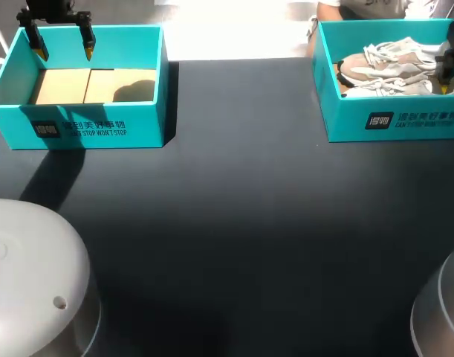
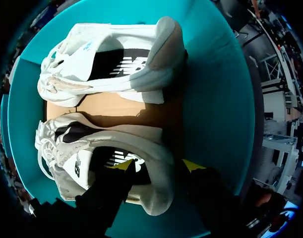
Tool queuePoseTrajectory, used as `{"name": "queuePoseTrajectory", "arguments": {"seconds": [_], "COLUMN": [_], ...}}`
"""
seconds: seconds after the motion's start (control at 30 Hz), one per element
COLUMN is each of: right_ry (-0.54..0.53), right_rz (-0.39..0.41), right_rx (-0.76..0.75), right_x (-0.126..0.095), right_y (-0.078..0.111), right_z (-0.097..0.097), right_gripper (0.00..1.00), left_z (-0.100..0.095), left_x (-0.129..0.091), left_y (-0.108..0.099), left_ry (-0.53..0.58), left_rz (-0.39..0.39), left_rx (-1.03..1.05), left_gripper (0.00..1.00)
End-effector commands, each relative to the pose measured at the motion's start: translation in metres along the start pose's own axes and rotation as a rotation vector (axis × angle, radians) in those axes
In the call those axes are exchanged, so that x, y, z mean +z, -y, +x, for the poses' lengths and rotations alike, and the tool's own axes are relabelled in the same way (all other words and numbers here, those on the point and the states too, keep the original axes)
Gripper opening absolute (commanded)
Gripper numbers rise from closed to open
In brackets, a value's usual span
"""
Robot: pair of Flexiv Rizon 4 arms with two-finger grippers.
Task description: Take the shoe out of the shoebox, open the shoe tongue, remove and reinsert the insole, then place the shoe into the shoebox
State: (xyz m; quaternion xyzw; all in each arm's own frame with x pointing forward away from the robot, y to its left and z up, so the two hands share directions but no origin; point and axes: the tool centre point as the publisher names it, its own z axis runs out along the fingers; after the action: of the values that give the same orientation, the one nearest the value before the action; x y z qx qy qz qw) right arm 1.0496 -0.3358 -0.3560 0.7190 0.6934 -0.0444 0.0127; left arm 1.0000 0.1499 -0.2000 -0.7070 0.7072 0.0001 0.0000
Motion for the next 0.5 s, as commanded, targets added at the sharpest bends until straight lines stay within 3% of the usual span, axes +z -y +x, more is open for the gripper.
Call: {"name": "queuePoseTrajectory", "arguments": {"seconds": [0.03, 0.1, 0.13, 0.17, 0.5], "right_ry": [0.011, 0.015, 0.020, 0.021, 0.001], "right_rz": [0.015, 0.021, 0.024, 0.024, -0.032], "right_rx": [0.000, 0.007, 0.011, 0.011, -0.034], "right_x": [0.006, 0.009, 0.010, 0.010, -0.035], "right_y": [-0.004, -0.004, -0.003, -0.003, 0.003], "right_z": [0.003, 0.001, 0.001, 0.001, -0.005], "right_gripper": [0.46, 0.27, 0.05, 0.00, 0.00], "left_z": [0.000, 0.000, 0.000, 0.000, 0.000], "left_x": [0.000, 0.000, 0.000, 0.000, 0.000], "left_y": [0.000, 0.000, 0.000, 0.000, 0.000], "left_ry": [0.000, 0.000, 0.000, 0.000, 0.000], "left_rz": [0.000, 0.000, 0.000, 0.000, 0.000], "left_rx": [0.000, 0.000, 0.000, 0.000, 0.000], "left_gripper": [1.00, 1.00, 1.00, 1.00, 1.00]}}
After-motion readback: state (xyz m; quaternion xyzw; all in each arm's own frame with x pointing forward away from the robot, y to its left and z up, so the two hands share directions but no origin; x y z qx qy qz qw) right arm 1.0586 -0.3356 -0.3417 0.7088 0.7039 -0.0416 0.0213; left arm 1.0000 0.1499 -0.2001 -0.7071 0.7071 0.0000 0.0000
